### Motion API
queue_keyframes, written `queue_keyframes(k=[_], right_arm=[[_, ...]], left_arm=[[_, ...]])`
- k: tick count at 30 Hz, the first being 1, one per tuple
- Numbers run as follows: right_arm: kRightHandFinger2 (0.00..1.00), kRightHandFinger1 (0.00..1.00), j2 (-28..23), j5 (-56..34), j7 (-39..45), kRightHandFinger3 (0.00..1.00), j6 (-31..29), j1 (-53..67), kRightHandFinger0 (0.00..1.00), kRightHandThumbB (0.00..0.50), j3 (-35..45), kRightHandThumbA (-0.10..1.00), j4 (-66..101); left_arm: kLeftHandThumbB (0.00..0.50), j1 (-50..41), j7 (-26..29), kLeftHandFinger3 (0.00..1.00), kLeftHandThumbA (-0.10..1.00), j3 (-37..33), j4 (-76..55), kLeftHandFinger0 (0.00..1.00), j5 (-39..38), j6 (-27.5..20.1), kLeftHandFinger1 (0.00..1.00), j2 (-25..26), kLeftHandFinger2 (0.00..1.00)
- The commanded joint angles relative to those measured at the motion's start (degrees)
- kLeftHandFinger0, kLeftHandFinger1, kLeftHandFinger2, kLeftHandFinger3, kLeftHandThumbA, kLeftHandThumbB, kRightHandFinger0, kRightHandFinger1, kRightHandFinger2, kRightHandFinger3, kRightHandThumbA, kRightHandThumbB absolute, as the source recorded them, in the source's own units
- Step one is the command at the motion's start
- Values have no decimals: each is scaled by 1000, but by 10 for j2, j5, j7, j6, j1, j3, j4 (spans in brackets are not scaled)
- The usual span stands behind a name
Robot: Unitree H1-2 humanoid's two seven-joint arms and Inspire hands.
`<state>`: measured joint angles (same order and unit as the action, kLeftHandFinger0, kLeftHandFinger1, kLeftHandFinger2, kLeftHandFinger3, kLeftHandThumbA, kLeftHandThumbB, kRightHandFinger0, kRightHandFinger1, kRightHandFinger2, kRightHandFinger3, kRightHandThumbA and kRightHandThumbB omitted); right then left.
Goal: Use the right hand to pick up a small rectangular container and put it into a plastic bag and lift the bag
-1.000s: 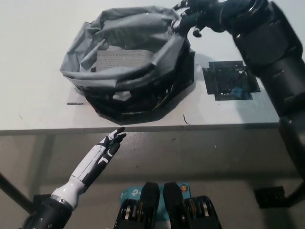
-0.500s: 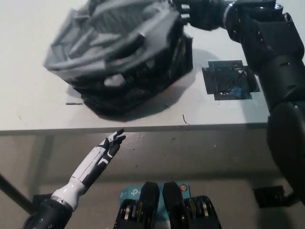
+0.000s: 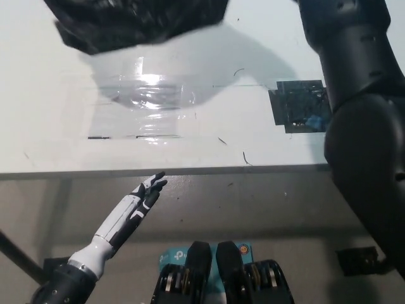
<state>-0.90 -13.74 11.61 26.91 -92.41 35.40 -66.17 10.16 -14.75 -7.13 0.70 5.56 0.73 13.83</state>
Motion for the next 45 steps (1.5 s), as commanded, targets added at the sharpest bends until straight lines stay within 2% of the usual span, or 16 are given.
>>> queue_keyframes(k=[1, 6, 12, 21, 31, 34, 35, 36, 37, 38, 39, 41, 42, 43, 44, 45], right_arm=[[636, 98, 8, -138, -87, 1000, 0, -169, 0, 182, 49, -100, 52], [522, 1, 9, -174, -100, 1000, 0, -168, 0, 197, 54, -100, 75], [647, 27, 32, -196, -116, 1000, 0, -105, 0, 176, 27, -100, 122], [707, 57, 53, -224, -135, 1000, 0, -5, 0, 182, -10, -100, 135], [551, 24, 57, -195, -108, 1000, -24, 95, 0, 192, -30, -100, 83], [490, 0, 51, -185, -93, 725, -38, 113, 0, 194, -42, -100, 48], [475, 0, 50, -184, -86, 697, -43, 121, 0, 196, -45, -100, 41], [466, 0, 49, -180, -81, 788, -49, 128, 0, 166, -49, -100, 31], [478, 0, 47, -177, -77, 773, -53, 132, 0, 164, -53, -100, 24], [491, 0, 46, -173, -75, 919, -57, 142, 0, 176, -56, -100, 12], [505, 0, 45, -162, -71, 992, -69, 155, 0, 179, -69, -100, 3], [515, 0, 41, -146, -69, 717, -82, 169, 0, 183, -88, -100, -18], [518, 0, 39, -145, -71, 661, -81, 171, 0, 183, -90, -100, -24], [538, 0, 34, -134, -74, 594, -81, 175, 0, 110, -105, -100, -41], [609, 91, 29, -120, -73, 471, -80, 177, 0, 152, -122, -100, -49], [665, 160, 21, -101, -78, 509, -76, 176, 1, 196, -144, -100, -59]], left_arm=[[320, 16, -6, 1000, 1000, -3, -17, 1000, 4, -11, 1000, 9, 1000], [307, 7, -8, 1000, 1000, -4, -20, 1000, 2, -14, 1000, 9, 1000], [309, -7, -9, 1000, 1000, -10, -29, 1000, 7, -8, 1000, 9, 1000], [309, -8, -6, 1000, 1000, -14, -29, 1000, 8, -13, 1000, 9, 1000], [327, -6, -11, 1000, 1000, -11, -30, 1000, -1, -1, 1000, 10, 1000], [326, -4, -10, 1000, 988, -10, -29, 1000, 0, 1, 1000, 10, 1000], [327, -3, -10, 1000, 989, -11, -29, 1000, 1, 2, 1000, 10, 1000], [331, -2, -9, 1000, 1000, -12, -29, 1000, 3, 2, 1000, 10, 1000], [331, -2, -9, 1000, 1000, -12, -29, 1000, 4, 2, 1000, 10, 1000], [330, -2, -10, 1000, 1000, -13, -29, 1000, 5, 1, 1000, 10, 1000], [330, -2, -11, 1000, 1000, -14, -29, 1000, 4, -1, 1000, 11, 1000], [321, -4, -12, 1000, 1000, -15, -29, 1000, 4, -4, 1000, 12, 1000], [320, -4, -12, 1000, 1000, -15, -29, 1000, 5, -5, 1000, 12, 1000], [321, -3, -12, 1000, 1000, -15, -29, 1000, 5, -7, 1000, 13, 1000], [327, -3, -13, 1000, 999, -15, -29, 1000, 4, -4, 1000, 13, 1000], [329, -2, -14, 1000, 997, -14, -31, 1000, 2, -1, 1000, 13, 1000]])
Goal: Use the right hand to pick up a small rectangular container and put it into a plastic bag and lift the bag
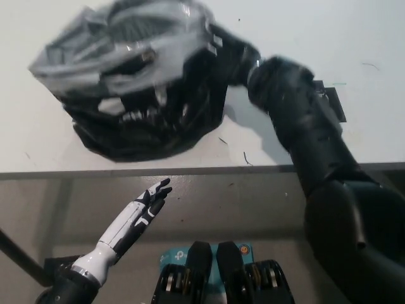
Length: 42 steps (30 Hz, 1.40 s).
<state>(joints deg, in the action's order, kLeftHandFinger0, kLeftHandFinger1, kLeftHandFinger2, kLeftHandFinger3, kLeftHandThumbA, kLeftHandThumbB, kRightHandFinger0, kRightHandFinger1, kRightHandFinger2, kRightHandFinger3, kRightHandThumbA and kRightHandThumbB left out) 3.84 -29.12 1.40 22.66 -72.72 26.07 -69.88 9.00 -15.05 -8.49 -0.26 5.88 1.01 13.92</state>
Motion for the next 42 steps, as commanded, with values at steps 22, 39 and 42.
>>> queue_keyframes(k=[22, 39, 42], right_arm=[[1000, 1000, -97, 118, 63, 1000, 10, -66, 1000, 476, -188, 1000, 145], [1000, 1000, -195, 217, 37, 1000, 34, 71, 1000, 468, -252, 978, 721], [1000, 1000, -223, 218, 54, 1000, 2, 116, 1000, 398, -232, 954, 838]], left_arm=[[343, 15, -14, 1000, 1000, -6, -20, 1000, 6, 5, 1000, 16, 1000], [298, 45, -15, 1000, 1000, -4, -6, 1000, 7, -13, 1000, 20, 1000], [302, 60, -12, 1000, 1000, 5, 3, 1000, 1, -21, 1000, 20, 1000]])
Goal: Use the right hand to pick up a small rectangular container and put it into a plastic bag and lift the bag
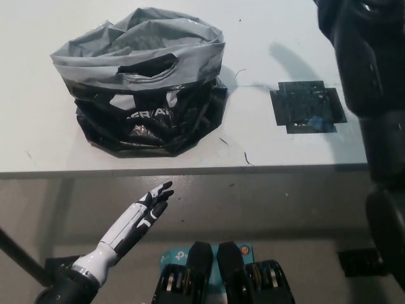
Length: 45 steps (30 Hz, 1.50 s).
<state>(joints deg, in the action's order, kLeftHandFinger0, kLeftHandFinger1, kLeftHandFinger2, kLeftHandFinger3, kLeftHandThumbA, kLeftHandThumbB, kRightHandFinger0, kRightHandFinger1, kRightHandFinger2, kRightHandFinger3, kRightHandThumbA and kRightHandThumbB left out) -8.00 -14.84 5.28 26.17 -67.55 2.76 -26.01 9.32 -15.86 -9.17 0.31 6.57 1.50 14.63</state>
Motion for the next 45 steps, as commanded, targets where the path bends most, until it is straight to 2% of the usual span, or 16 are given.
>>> queue_keyframes(k=[1, 4, 7, 8, 9, 10, 13, 14, 17, 20, 22, 24, 29, 32, 36, 45], right_arm=[[1000, 1000, -124, 72, 25, 1000, -52, 101, 1000, 412, 21, 940, 485], [1000, 1000, -153, 51, 35, 1000, -64, 170, 1000, 418, 66, 982, 622], [1000, 1000, -178, 9, 41, 1000, -82, 240, 1000, 468, 112, 1000, 727], [1000, 1000, -184, -1, 44, 1000, -106, 264, 1000, 438, 126, 990, 750], [1000, 1000, -189, -6, 46, 1000, -124, 278, 1000, 488, 134, 1000, 764], [1000, 1000, -188, -5, 48, 1000, -163, 297, 1000, 396, 144, 1000, 773], [1000, 1000, -193, -19, 36, 1000, -233, 377, 1000, 472, 164, 930, 804], [1000, 1000, -172, -24, 35, 1000, -285, 411, 1000, 468, 153, 837, 804], [1000, 1000, -126, 20, 35, 1000, -346, 471, 1000, 442, 125, 927, 804], [1000, 1000, -103, 48, 51, 1000, -331, 520, 1000, 412, 92, 1000, 804], [1000, 1000, -76, 71, 57, 1000, -350, 547, 1000, 385, 56, 1000, 757], [1000, 1000, -57, 105, 41, 1000, -338, 559, 1000, 416, 27, 1000, 684], [1000, 1000, -35, 191, -11, 1000, -403, 533, 1000, 346, -23, 1000, 444], [1000, 1000, -17, 203, -34, 1000, -421, 531, 1000, 368, -36, 1000, 358], [1000, 1000, -16, 202, -30, 1000, -447, 557, 1000, 293, -50, 957, 275], [1000, 1000, -13, 245, -33, 1000, -478, 645, 1000, 346, -102, 942, 230]], left_arm=[[307, 66, -1, 1000, 1000, 18, 3, 1000, -11, -29, 1000, 14, 1000], [322, 78, 2, 1000, 1000, 26, 11, 1000, -18, -30, 1000, 13, 1000], [332, 91, 8, 1000, 1000, 32, 17, 1000, -20, -29, 1000, 10, 1000], [322, 95, 7, 1000, 1000, 33, 21, 1000, -22, -31, 1000, 11, 1000], [313, 101, 7, 1000, 1000, 35, 25, 1000, -23, -33, 1000, 11, 1000], [317, 106, 8, 1000, 1000, 36, 28, 1000, -24, -35, 1000, 12, 1000], [332, 116, 9, 1000, 1000, 43, 33, 1000, -31, -27, 1000, 10, 1000], [316, 121, 9, 1000, 1000, 45, 37, 1000, -36, -28, 1000, 9, 1000], [321, 125, 9, 1000, 1000, 49, 40, 1000, -42, -26, 1000, 7, 1000], [328, 123, 12, 1000, 1000, 52, 42, 1000, -44, -29, 1000, 6, 1000], [330, 118, 14, 1000, 1000, 51, 42, 1000, -40, -33, 1000, 6, 1000], [348, 106, 15, 1000, 1000, 52, 36, 1000, -41, -30, 1000, 4, 1000], [356, 92, 20, 1000, 1000, 56, 38, 1000, -41, -42, 1000, 1, 1000], [357, 85, 20, 1000, 1000, 54, 36, 1000, -39, -49, 1000, 1, 1000], [360, 60, 18, 1000, 1000, 49, 24, 1000, -33, -48, 1000, 2, 1000], [333, -23, 16, 1000, 1000, 29, 7, 1000, -18, -70, 1000, -2, 1000]])
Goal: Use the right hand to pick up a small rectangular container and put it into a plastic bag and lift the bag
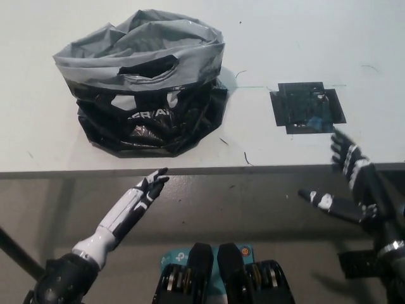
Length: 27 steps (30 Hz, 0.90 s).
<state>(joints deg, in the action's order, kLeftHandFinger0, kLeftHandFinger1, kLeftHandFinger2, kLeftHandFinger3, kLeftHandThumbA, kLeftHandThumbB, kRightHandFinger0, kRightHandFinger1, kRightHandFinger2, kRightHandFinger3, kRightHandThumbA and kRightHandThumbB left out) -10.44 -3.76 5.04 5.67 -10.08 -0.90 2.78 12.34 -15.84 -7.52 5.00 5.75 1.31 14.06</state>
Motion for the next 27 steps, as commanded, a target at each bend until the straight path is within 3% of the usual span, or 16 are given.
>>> queue_keyframes(k=[1, 7, 11, 14, 20, 23, 27], right_arm=[[1000, 1000, 9, 147, -32, 1000, -278, 77, 1000, 355, -77, 961, -58], [1000, 1000, 10, 178, -34, 1000, -300, 121, 1000, 300, -116, 940, -56], [1000, 1000, 10, 186, -37, 1000, -308, 139, 1000, 291, -127, 950, -58], [1000, 1000, 12, 190, -42, 1000, -318, 143, 1000, 304, -132, 968, -65], [1000, 1000, 6, 176, -34, 1000, -310, 136, 1000, 290, -129, 935, -64], [1000, 1000, 5, 175, -33, 1000, -314, 141, 1000, 319, -128, 925, -64], [1000, 1000, 2, 179, -34, 1000, -317, 130, 1000, 319, -122, 922, -68]], left_arm=[[323, -61, 16, 1000, 1000, 11, -41, 1000, -11, -73, 1000, 2, 1000], [341, -112, 18, 1000, 1000, 8, -51, 1000, -5, -78, 1000, 1, 1000], [347, -136, 19, 1000, 1000, 10, -61, 1000, -5, -72, 1000, 1, 1000], [306, -147, 20, 1000, 1000, 11, -60, 1000, -4, -83, 1000, 2, 1000], [324, -139, 22, 1000, 1000, 11, -59, 1000, 2, -80, 1000, 0, 1000], [306, -144, 22, 1000, 1000, 10, -58, 1000, 2, -85, 1000, 0, 1000], [312, -130, 22, 1000, 1000, 11, -53, 1000, 0, -81, 1000, -4, 1000]])
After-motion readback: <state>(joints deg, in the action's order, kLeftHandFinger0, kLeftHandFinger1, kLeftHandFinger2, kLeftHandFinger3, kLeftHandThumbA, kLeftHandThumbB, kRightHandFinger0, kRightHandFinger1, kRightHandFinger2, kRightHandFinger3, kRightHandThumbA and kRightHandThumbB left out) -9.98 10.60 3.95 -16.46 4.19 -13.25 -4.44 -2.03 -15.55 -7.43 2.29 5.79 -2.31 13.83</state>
